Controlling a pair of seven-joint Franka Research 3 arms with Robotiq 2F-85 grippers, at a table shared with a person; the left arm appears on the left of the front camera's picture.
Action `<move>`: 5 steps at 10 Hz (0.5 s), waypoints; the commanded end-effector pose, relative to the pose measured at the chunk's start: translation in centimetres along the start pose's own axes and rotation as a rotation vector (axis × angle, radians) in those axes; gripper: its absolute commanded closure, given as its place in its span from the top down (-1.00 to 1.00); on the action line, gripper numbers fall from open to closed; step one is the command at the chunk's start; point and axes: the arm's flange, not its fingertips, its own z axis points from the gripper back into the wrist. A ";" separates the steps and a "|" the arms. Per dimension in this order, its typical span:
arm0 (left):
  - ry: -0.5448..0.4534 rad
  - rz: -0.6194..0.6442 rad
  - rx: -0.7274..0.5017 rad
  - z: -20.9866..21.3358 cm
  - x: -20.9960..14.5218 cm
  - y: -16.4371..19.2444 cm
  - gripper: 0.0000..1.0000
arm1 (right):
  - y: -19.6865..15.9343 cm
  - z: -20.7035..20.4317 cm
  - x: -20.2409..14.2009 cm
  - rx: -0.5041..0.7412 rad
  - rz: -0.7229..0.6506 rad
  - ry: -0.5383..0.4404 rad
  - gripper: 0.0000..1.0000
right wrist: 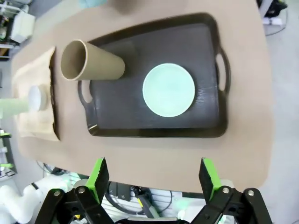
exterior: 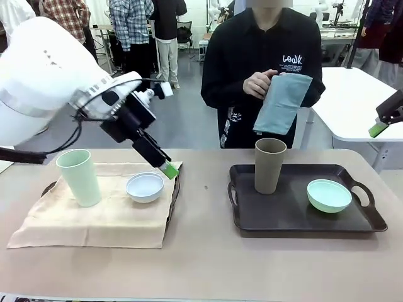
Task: Set up a tray with a mat and arrange the tableware.
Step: Pick up the Picnic Bowl and Reusable plastic cup from the Handle tray in front of the human's position and hold them in the air.
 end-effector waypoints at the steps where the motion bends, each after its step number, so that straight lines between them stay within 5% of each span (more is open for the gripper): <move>1: 0.009 -0.037 0.016 -1.3 0.3 -0.3 1.00 | 1.0 -2.6 2.2 -0.146 -0.045 0.027 1.00; 3: -0.125 -0.248 -0.004 -5.0 5.4 1.3 1.00 | 3.2 -6.6 4.9 -0.280 -0.040 0.062 1.00; 5: -0.144 -0.445 0.004 -11.0 8.7 1.6 1.00 | 3.1 -10.6 6.4 -0.317 -0.046 0.091 1.00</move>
